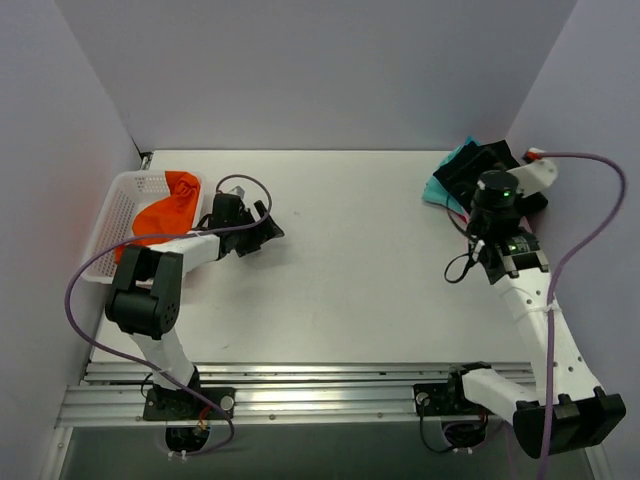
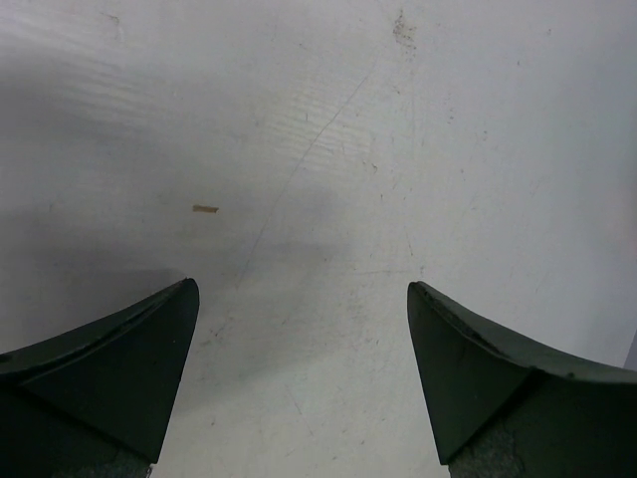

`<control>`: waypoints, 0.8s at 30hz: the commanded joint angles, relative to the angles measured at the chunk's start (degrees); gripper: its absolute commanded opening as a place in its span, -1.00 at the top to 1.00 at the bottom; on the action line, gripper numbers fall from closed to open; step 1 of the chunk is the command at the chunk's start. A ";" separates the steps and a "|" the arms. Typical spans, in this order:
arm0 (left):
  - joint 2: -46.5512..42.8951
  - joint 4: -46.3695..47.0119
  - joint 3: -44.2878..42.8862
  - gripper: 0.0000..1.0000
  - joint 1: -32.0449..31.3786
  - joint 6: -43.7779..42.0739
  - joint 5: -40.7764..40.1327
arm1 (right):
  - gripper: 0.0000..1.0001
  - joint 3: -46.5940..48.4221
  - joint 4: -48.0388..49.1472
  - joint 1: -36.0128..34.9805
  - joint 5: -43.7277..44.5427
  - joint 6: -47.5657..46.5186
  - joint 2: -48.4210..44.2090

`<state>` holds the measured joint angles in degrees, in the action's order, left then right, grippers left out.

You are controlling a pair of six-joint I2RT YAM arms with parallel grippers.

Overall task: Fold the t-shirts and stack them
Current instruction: Neatly place the folded tshirt to the corner

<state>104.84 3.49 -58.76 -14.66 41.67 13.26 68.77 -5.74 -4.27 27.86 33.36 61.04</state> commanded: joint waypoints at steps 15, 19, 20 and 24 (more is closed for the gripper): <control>-24.15 -15.70 0.14 -0.91 -0.20 -6.07 -12.73 | -1.00 -7.51 -11.58 -15.15 12.13 3.20 5.58; -26.52 -16.67 0.32 -0.91 -0.20 -6.51 -14.31 | -1.00 -7.69 -11.49 -15.33 12.05 2.85 6.02; -26.87 -16.76 0.40 -0.91 -0.20 -6.69 -14.48 | -1.00 -7.69 -11.58 -15.33 12.05 2.85 6.11; -27.84 -17.20 0.58 -0.91 -0.20 -7.13 -14.66 | -1.00 -7.95 -11.49 -15.41 11.87 2.32 6.29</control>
<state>79.48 -13.13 -58.06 -14.66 35.97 0.03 60.42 -16.16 -19.22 37.28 35.79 66.96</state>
